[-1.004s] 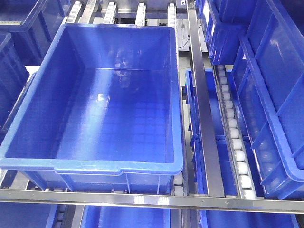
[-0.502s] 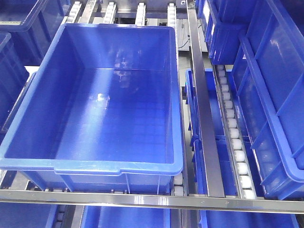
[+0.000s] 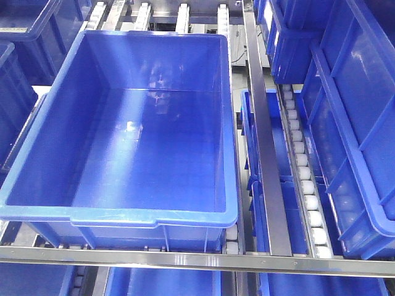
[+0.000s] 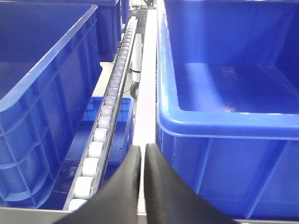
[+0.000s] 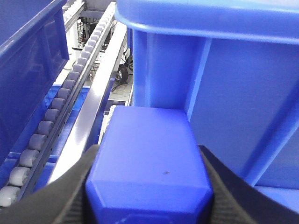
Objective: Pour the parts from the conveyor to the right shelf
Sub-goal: 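Stop the base facing the empty blue bin on the shelf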
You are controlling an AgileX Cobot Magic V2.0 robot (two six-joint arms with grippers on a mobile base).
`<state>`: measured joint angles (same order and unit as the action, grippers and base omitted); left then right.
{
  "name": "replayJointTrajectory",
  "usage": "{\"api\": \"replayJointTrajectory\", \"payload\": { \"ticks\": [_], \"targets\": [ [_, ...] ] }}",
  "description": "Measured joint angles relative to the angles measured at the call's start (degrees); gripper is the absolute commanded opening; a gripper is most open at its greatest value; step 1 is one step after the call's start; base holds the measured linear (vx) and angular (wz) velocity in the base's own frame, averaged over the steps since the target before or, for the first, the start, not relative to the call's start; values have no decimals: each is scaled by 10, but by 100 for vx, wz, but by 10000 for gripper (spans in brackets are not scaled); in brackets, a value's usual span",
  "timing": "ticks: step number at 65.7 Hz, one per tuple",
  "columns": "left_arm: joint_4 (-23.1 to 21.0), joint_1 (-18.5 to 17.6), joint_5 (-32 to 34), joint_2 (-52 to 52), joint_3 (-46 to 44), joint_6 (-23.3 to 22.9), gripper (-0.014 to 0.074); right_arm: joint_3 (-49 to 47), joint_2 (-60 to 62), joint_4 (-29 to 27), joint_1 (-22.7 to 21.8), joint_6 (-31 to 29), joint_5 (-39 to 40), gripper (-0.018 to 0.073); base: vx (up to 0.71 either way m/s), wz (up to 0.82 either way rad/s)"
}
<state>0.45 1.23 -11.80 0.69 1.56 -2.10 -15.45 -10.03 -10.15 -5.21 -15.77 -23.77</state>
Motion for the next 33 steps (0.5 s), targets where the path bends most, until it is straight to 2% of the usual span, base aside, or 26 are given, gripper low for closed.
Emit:
{"api": "replayJointTrajectory", "payload": {
  "ticks": [11,24,33],
  "targets": [
    [0,0,0,0,0,0,-6,0,0,-11,0,0,0,-5,0,0],
    [0,0,0,0,0,0,-6,-1,0,-59,0,0,0,-5,0,0],
    [0,0,0,0,0,0,-6,-22,0,-66,0,0,-26,-5,0,0]
  ]
}}
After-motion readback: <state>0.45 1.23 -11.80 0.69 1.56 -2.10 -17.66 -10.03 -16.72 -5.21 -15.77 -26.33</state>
